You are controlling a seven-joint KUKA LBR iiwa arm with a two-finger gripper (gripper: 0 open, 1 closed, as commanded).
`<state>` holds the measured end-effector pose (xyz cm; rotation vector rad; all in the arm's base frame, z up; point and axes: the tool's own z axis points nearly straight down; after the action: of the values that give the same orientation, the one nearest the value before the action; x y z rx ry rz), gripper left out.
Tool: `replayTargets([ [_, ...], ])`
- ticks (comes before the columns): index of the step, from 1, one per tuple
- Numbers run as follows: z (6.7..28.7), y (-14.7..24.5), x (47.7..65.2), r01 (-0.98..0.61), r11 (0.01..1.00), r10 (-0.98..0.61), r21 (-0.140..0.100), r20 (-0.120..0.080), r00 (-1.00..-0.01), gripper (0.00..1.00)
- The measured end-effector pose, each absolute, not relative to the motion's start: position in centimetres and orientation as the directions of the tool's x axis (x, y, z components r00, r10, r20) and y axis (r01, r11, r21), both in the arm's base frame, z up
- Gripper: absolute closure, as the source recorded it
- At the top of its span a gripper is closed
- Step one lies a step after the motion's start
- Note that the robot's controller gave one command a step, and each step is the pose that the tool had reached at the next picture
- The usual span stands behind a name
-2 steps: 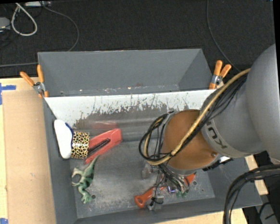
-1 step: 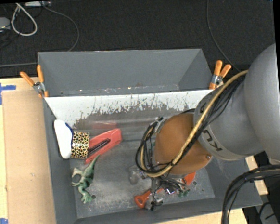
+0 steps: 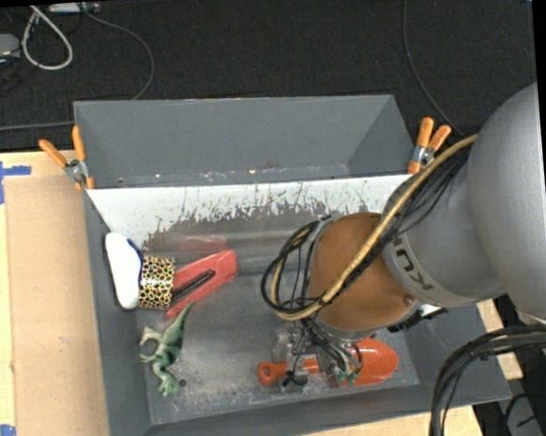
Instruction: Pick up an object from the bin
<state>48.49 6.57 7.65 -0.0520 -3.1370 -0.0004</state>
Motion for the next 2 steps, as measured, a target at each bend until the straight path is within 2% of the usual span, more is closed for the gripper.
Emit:
replayTargets([
  [1, 7.7, 6.6, 48.5, 0.034, 0.999, 0.034, 0.000, 0.004, -0.999, 1.00],
  [2, 17.7, 6.5, 50.2, 0.059, 0.998, 0.059, 0.000, 0.006, -0.998, 1.00],
])
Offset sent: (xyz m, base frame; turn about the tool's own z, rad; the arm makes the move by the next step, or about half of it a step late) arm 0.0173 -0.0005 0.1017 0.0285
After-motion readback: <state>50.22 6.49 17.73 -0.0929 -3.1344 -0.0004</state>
